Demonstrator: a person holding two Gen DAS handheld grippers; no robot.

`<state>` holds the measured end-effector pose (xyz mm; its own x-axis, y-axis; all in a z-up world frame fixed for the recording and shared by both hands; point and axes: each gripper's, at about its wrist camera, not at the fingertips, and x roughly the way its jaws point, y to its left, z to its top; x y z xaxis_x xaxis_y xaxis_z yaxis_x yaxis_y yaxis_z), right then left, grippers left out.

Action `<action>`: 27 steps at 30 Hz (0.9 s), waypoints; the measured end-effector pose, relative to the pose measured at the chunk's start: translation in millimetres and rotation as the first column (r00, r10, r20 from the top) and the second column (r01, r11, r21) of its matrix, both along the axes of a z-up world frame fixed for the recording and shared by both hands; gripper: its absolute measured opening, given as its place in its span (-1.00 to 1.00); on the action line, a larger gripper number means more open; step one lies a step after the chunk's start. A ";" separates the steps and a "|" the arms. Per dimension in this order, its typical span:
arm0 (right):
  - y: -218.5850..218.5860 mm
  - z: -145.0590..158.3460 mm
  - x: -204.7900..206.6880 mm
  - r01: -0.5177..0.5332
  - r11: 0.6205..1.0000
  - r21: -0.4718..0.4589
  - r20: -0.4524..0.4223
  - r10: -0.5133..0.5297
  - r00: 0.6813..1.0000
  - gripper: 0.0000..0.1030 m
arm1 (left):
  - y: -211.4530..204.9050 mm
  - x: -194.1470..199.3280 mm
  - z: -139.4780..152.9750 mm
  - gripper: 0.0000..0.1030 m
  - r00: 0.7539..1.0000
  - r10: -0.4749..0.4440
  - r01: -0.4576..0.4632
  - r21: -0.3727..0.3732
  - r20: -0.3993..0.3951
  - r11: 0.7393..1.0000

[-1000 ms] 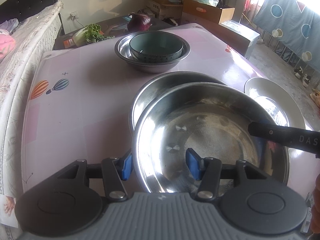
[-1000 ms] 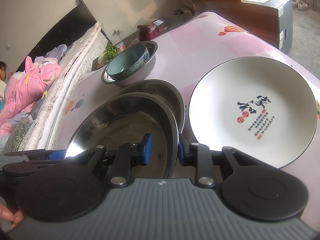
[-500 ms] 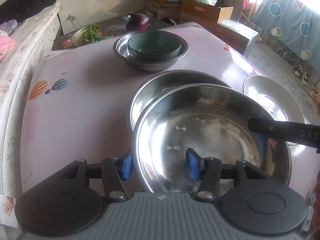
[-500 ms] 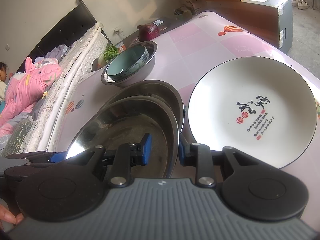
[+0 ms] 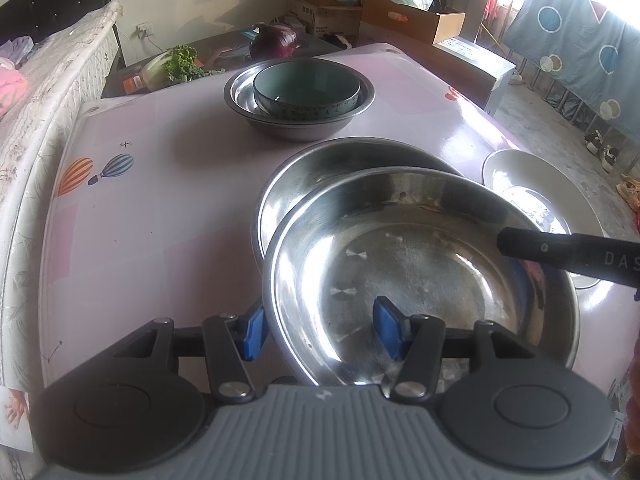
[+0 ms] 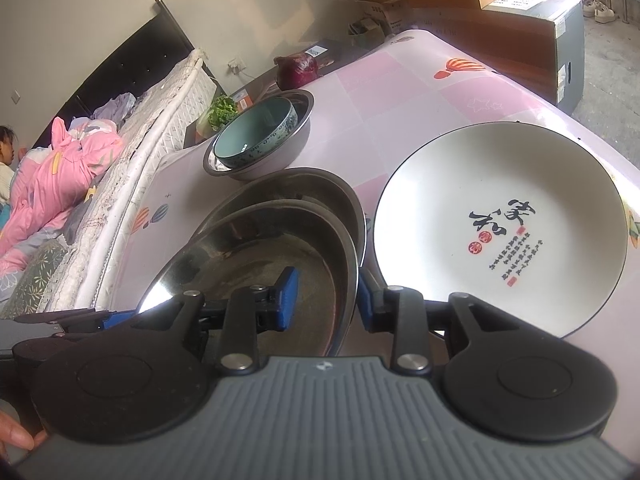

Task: Organize plates and bowls
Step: 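Open both tools to release the stacked steel plates on the table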

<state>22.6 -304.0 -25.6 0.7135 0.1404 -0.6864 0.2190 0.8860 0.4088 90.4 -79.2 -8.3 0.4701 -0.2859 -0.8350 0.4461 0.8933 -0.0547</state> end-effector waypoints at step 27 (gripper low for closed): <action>-9.5 3.4 -21.5 0.049 0.998 0.033 0.038 -0.050 0.998 0.04 | 4.3 -27.1 19.9 0.19 0.993 0.007 0.004 -0.087 0.121 0.996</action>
